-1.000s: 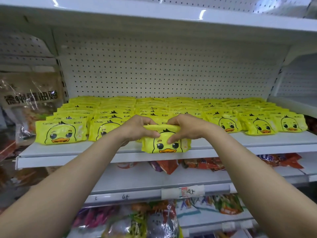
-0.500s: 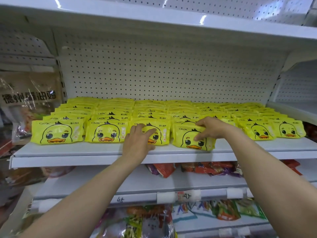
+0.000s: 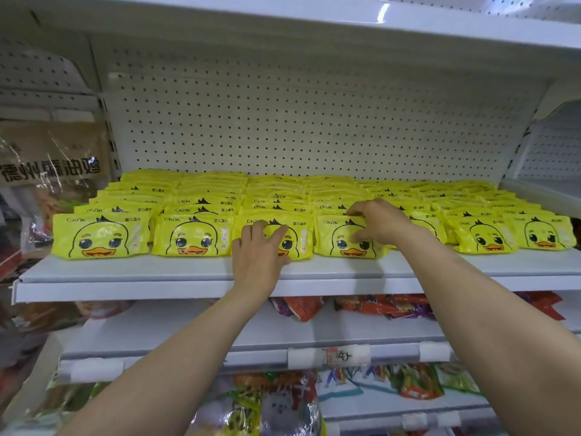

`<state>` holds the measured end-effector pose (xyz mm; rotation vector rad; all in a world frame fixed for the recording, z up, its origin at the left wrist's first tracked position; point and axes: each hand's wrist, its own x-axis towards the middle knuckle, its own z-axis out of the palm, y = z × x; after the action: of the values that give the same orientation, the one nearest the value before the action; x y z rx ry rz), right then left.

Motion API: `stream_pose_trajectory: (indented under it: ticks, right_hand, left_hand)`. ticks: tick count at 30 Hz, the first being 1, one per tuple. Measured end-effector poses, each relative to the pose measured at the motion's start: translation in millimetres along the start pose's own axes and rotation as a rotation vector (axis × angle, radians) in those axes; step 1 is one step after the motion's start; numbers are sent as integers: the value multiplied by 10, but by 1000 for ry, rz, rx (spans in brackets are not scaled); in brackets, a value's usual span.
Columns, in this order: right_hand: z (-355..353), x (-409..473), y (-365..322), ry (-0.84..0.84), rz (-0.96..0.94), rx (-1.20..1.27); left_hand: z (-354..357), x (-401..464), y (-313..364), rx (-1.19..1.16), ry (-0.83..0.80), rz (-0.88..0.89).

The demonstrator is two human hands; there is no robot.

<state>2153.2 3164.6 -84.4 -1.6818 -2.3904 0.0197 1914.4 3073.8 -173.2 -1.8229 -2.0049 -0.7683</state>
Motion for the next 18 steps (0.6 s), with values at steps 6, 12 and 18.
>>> stream_pose_trajectory:
  ticks: [6, 12, 18]
  right_hand:
    - [30, 38, -57, -1, 20, -79]
    - [126, -29, -161, 2, 58, -143]
    - [160, -202, -320, 65, 99, -150]
  left_hand:
    - [-1, -14, -25, -18, -1, 23]
    - [-74, -18, -37, -38, -73, 29]
    - [-242, 27, -133, -124, -165, 61]
